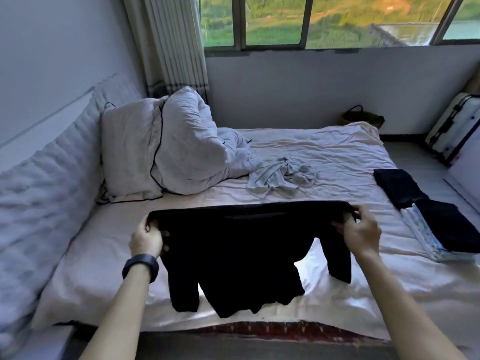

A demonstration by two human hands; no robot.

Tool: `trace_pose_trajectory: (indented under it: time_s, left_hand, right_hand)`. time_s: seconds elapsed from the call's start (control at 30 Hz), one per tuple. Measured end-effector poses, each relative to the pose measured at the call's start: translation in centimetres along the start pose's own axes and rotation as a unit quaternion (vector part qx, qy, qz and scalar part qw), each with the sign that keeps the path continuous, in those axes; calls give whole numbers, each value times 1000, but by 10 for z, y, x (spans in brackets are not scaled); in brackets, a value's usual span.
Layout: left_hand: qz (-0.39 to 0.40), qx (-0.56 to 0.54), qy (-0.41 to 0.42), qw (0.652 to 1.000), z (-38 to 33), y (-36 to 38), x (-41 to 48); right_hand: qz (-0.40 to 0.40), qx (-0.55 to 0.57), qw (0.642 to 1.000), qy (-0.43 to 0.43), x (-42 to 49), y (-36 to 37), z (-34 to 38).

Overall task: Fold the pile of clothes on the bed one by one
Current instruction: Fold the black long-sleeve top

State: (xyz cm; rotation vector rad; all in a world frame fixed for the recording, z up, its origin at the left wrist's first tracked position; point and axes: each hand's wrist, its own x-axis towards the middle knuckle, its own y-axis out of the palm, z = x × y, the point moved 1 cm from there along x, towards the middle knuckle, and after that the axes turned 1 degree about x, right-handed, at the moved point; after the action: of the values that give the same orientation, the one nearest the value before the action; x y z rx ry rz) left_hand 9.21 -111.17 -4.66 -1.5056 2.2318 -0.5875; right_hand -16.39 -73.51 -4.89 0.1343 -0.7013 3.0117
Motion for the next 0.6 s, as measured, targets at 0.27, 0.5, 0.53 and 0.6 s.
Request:
trace_pose_trajectory:
  time_s: [0.27, 0.5, 0.53, 0.6]
  left_hand:
    - [-149, -99, 44, 983, 12, 12, -68]
    - [-175, 11, 171, 969, -3, 12, -35]
    - [-174, 9, 181, 968, -7, 16, -26]
    - [-164, 10, 194, 967, -16, 27, -6]
  right_hand:
    - [-58, 43, 997, -41, -46, -14, -38]
    - [-89, 33, 992, -82, -15, -12, -22]
    - [-88, 26, 992, -91, -6, -7, -20]
    - [-79, 12, 992, -95, 11, 6, -17]
